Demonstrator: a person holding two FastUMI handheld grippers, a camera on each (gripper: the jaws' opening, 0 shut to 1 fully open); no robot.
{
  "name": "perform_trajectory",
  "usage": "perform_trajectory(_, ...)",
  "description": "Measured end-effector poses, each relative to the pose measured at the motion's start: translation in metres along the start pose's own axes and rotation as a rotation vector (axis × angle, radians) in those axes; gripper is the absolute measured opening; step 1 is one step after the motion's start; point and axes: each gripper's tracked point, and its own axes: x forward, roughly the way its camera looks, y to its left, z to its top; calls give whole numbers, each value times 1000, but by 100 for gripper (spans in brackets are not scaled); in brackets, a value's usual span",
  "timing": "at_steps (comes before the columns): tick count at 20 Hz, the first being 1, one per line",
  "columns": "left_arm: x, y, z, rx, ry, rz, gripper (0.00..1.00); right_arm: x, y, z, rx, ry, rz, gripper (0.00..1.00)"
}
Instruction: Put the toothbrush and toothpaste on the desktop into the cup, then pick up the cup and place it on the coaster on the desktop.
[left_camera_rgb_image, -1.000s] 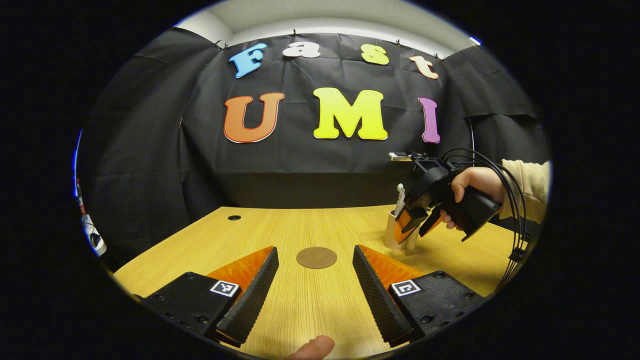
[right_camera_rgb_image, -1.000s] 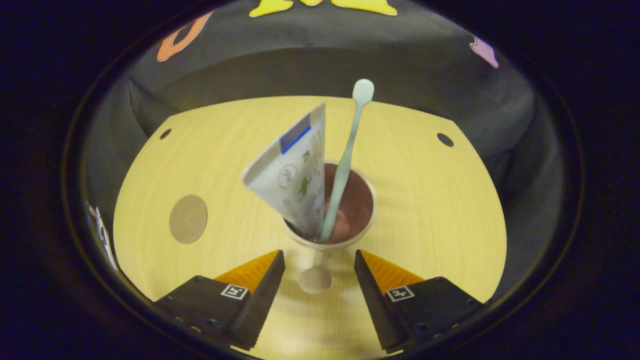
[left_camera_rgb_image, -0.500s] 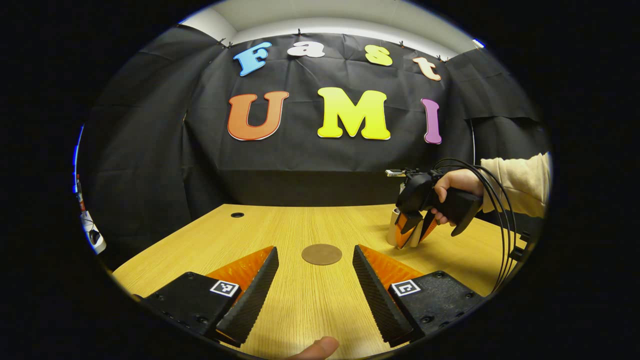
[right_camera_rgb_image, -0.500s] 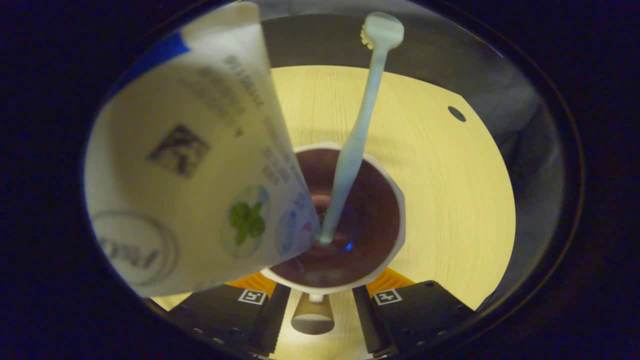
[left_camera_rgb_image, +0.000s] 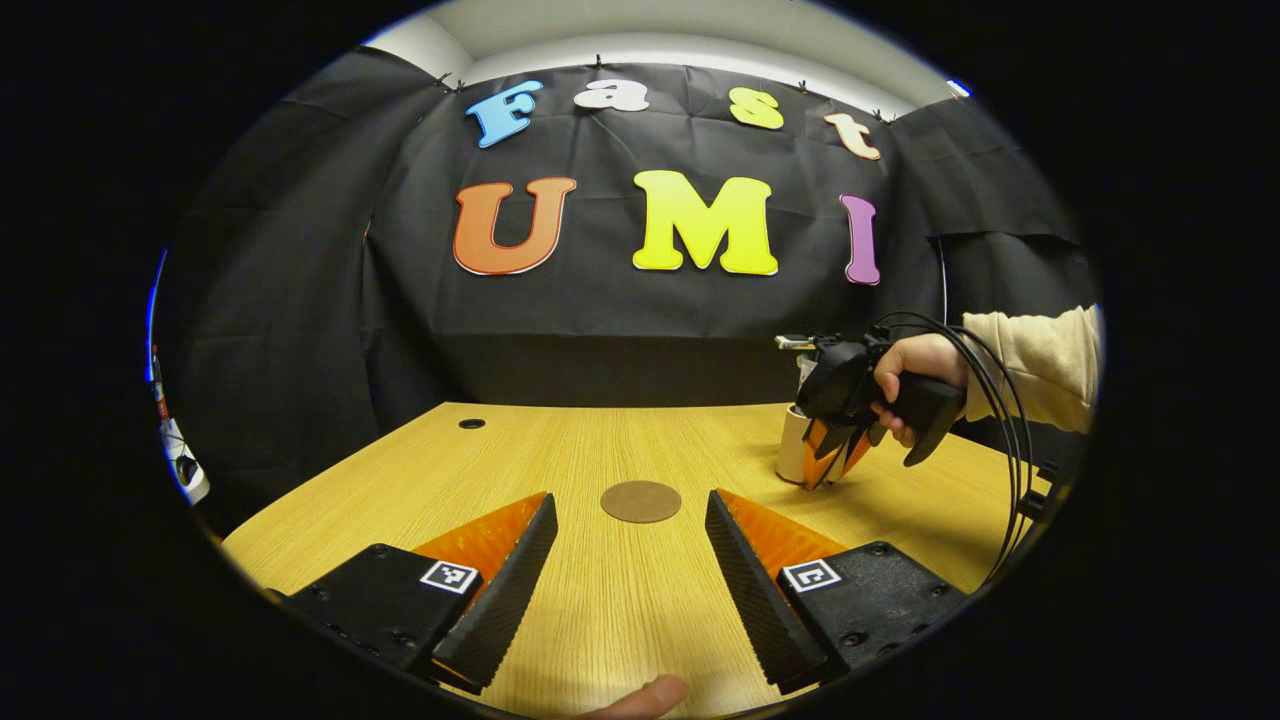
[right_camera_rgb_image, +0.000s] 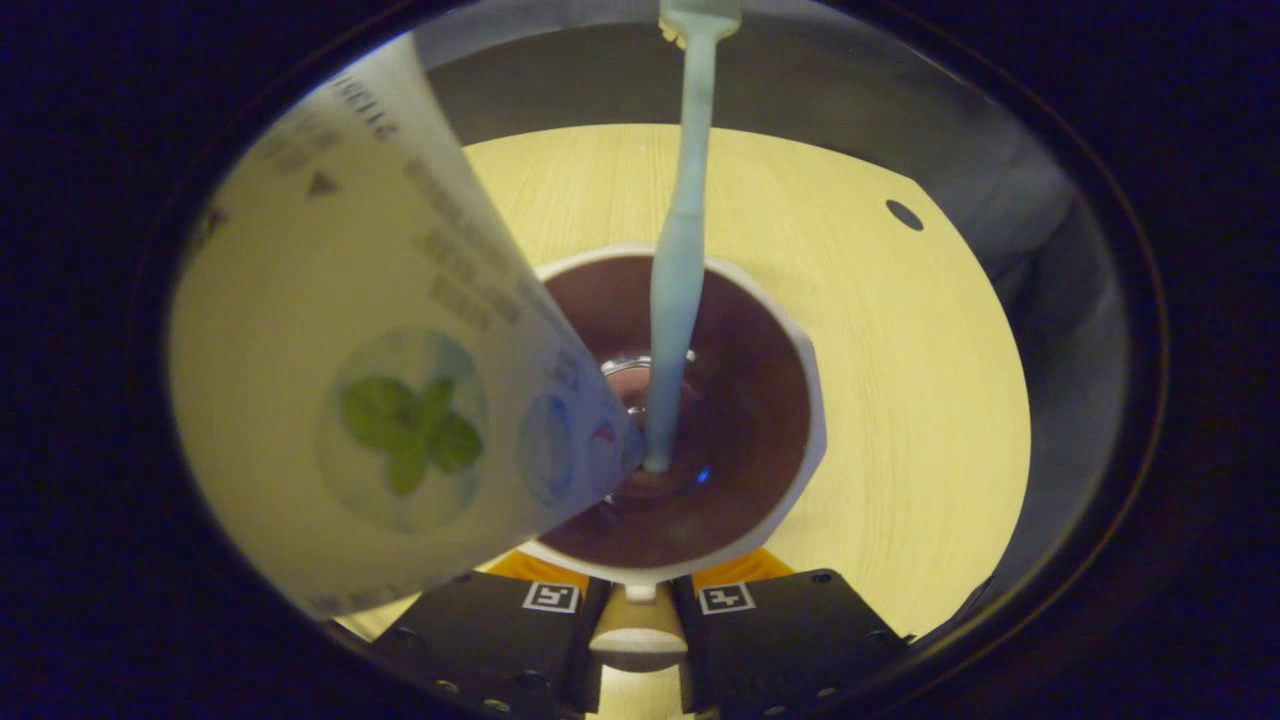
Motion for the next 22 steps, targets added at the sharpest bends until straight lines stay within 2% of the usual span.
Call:
perform_trajectory(3,-2,-1,-1,-3,3,-3,95,-21,-4,5,-23,-57,-22,29)
perform_trajectory(6,-5,0,-1,-6,-5,-2,95,-33,10,4,-60,-87,-5,28)
perform_trajectory(11,-15,4,-6,16,-2,5,95,-52,64,-14,-121,-65,75,28)
perform_trajectory(14,-23,8,-9,36,-9,12,95,-62,91,-13,-182,-80,77,28)
perform_trajectory(22,-39,12,-9,34,-30,26,95,-42,168,-24,-305,-53,126,27)
